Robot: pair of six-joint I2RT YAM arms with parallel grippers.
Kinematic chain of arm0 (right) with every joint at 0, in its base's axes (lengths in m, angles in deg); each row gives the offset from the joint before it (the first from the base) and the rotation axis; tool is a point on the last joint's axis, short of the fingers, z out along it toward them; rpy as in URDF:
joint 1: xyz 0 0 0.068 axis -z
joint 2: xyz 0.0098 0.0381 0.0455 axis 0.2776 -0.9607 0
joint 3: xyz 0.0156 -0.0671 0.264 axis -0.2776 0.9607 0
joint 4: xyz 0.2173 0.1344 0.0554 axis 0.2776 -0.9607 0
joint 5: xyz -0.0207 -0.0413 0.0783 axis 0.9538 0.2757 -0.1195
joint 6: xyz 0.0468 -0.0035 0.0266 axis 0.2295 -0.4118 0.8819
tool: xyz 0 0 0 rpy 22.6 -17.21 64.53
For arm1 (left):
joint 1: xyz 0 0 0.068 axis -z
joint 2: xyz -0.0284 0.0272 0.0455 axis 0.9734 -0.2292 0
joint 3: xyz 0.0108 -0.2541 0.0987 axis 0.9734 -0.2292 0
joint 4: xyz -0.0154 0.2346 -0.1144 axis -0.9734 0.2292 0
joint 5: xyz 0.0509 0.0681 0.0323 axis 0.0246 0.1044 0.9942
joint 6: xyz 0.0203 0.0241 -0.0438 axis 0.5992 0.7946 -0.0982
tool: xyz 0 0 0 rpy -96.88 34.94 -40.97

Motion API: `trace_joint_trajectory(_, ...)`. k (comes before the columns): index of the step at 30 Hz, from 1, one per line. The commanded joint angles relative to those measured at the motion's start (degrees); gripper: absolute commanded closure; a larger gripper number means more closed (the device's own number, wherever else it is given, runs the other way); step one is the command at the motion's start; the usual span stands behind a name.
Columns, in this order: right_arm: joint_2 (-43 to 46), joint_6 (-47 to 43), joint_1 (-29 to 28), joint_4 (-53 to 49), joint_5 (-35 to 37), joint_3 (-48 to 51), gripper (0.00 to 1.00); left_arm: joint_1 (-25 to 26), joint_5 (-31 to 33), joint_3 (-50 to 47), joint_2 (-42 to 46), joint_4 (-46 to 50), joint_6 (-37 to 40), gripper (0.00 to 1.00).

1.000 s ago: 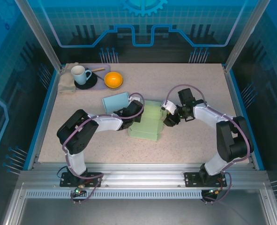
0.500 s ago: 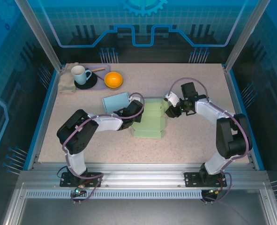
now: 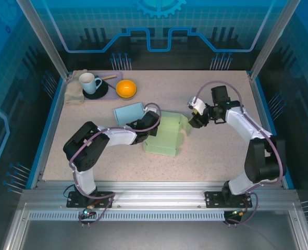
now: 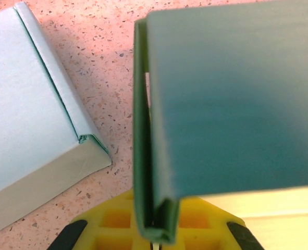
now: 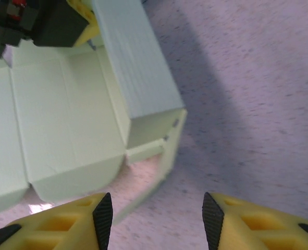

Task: Fold the paper box

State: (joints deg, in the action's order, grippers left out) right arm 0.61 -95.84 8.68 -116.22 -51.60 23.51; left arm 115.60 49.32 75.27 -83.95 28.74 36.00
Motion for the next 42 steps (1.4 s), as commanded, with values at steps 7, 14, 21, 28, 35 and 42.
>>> trace_joint_trajectory(7, -2.35, -13.28, 0.07, 0.61, 10.19, 3.8, 0.49, 0.52, -4.46, -0.59, -2.29, 7.6, 1.68, 1.0)
trace_joint_trajectory(14, -5.32, -10.6, -2.78, 1.97, 11.3, 2.72, 0.49, 0.5, -4.58, -0.26, -2.55, 7.19, 1.57, 1.0)
trace_joint_trajectory(21, -7.62, -5.76, -4.41, 3.05, 7.76, 1.01, 0.5, 0.45, -4.72, -0.24, -2.57, 7.37, 1.17, 1.0)
trace_joint_trajectory(28, -9.01, -1.73, -6.1, 6.14, 8.36, 0.29, 0.51, 0.48, -4.75, -0.24, -2.31, 7.54, 1.26, 1.0)
trace_joint_trajectory(35, -9.46, 2.46, -7.01, 9.56, 8.8, -1.1, 0.52, 0.51, -5.54, -0.68, -1.71, 6.94, 1.51, 1.0)
trace_joint_trajectory(42, -11.7, 5.01, -8.93, 10.08, 9.35, -3.46, 0.52, 0.56, -5.75, -0.5, -1.81, 6.92, 1.62, 1.0)
